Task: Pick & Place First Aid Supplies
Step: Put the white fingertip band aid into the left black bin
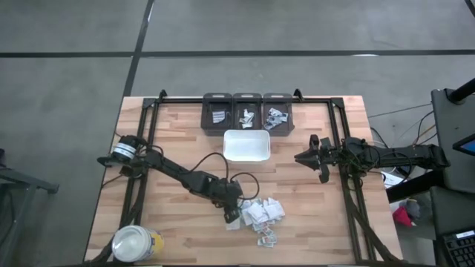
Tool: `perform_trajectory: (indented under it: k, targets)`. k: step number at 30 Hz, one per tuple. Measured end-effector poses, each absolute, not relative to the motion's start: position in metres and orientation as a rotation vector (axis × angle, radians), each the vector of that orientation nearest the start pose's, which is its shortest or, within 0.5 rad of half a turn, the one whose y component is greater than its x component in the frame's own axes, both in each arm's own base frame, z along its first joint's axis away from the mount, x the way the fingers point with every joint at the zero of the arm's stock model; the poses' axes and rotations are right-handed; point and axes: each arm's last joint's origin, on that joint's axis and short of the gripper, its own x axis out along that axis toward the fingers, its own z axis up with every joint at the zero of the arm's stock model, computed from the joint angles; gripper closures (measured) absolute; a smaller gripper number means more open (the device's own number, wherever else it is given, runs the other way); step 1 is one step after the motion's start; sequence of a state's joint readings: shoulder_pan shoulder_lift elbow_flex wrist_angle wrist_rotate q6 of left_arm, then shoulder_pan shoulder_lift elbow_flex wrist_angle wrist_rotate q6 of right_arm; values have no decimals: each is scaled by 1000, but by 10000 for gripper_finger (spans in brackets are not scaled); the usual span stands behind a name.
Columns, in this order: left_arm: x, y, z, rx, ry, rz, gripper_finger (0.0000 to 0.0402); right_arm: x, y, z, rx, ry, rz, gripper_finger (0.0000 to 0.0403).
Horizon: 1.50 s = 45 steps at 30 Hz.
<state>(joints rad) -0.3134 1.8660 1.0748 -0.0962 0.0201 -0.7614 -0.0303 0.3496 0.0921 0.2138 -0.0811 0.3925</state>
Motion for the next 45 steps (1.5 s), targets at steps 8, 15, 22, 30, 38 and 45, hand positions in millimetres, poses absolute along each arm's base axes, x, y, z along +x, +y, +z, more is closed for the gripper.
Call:
perform_trajectory:
  k: [8, 15, 22, 30, 38, 45]
  targets:
    - [345, -113, 143, -604, 1076, 92, 307, 121, -1, 185, 395, 53, 41, 326]
    - [344, -114, 151, -607, 1098, 103, 307, 121, -1, 185, 395, 53, 42, 322]
    - [349, -116, 181, -596, 1091, 145, 307, 121, -1, 185, 395, 53, 42, 335]
    - [348, -134, 191, -694, 1083, 163, 307, 121, -1, 185, 395, 53, 42, 337]
    - [344, -137, 188, -1000, 1103, 395, 307, 121, -1, 185, 395, 53, 42, 325]
    - [344, -137, 177, -891, 1149, 371, 307, 121, -1, 185, 395, 53, 42, 327]
